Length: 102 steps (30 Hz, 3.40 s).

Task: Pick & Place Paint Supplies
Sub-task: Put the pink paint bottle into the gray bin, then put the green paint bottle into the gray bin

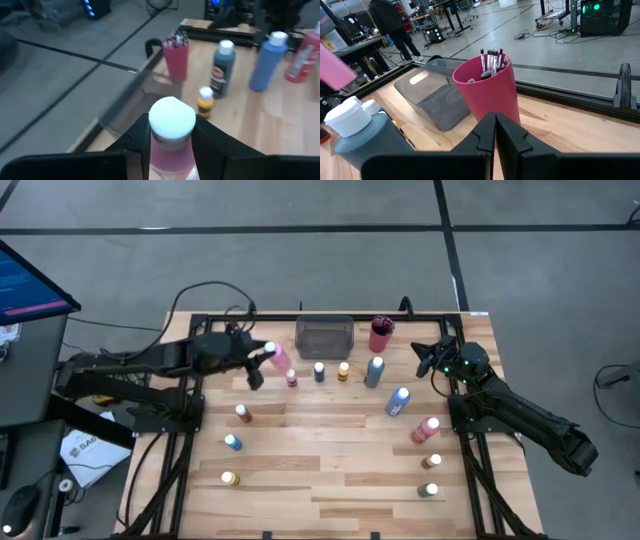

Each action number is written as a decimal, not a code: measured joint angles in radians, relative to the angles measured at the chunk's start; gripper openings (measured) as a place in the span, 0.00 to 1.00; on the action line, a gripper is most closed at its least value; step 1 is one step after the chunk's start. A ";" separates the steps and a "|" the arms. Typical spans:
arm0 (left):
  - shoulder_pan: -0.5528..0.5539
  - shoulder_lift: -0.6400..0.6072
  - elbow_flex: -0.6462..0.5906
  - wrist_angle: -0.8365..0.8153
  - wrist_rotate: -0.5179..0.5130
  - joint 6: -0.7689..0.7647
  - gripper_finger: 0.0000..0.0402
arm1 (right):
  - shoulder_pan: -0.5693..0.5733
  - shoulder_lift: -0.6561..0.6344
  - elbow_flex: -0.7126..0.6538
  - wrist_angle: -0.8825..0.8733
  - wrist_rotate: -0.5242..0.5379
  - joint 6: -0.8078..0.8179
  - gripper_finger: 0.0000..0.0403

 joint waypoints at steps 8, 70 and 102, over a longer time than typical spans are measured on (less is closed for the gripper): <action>0.145 0.187 0.100 0.182 0.069 0.111 0.22 | 0.000 0.000 0.000 0.000 0.000 0.000 0.02; 0.463 0.703 0.098 0.553 0.257 0.213 0.39 | 0.000 0.000 0.000 0.000 0.000 0.000 0.02; 0.461 0.617 0.096 0.561 0.134 0.298 0.62 | 0.000 0.000 0.000 0.000 0.000 0.000 0.02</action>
